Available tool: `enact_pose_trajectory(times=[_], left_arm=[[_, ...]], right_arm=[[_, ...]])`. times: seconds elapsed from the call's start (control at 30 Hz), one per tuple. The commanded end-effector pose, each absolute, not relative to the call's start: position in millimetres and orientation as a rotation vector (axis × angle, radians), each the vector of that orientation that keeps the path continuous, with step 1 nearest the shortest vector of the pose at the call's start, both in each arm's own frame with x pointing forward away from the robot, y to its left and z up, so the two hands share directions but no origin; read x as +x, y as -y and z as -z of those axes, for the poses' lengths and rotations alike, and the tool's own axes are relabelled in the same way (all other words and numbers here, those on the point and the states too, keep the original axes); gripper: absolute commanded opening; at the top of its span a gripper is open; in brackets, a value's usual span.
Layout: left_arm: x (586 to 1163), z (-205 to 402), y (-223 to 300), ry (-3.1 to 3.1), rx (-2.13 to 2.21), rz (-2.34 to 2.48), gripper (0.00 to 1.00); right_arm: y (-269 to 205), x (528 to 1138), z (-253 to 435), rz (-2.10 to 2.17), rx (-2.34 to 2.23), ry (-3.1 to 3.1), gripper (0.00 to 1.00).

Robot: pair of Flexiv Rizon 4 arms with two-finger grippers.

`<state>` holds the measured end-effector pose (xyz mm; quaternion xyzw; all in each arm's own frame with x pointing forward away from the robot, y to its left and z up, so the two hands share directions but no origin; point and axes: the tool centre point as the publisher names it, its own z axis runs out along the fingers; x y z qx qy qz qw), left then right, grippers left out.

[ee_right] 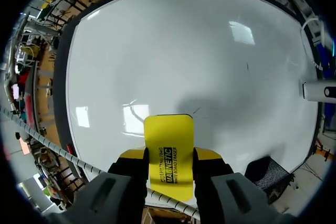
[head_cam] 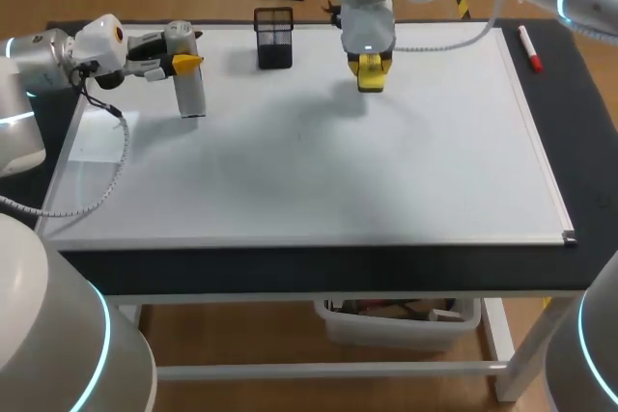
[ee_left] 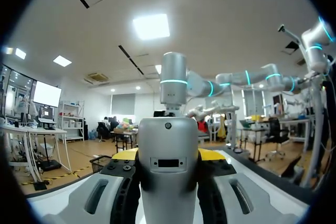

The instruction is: Pick up the inspection probe, press it on each red-marked spot on the whiteboard one by one, put down the probe, pick up the eraser, and wipe off all the red marks.

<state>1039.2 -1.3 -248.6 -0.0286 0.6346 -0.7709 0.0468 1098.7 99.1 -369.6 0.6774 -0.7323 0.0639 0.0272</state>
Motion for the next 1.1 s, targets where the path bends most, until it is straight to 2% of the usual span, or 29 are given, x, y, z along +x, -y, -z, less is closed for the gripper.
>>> enact_pose_trajectory(times=[0.03,0.5,1.1], left_arm=[[1039,247,1,-1.937,-0.088,2.351,0.00],[1039,247,1,-1.937,-0.088,2.351,0.00],[1039,247,1,-1.937,-0.088,2.351,0.00]], right_arm=[[-109,1128,374,-0.159,2.074,2.218,0.00],[-129,1179,388,-0.081,2.125,2.158,0.00],[-137,1201,408,0.005,2.099,2.157,0.00]])
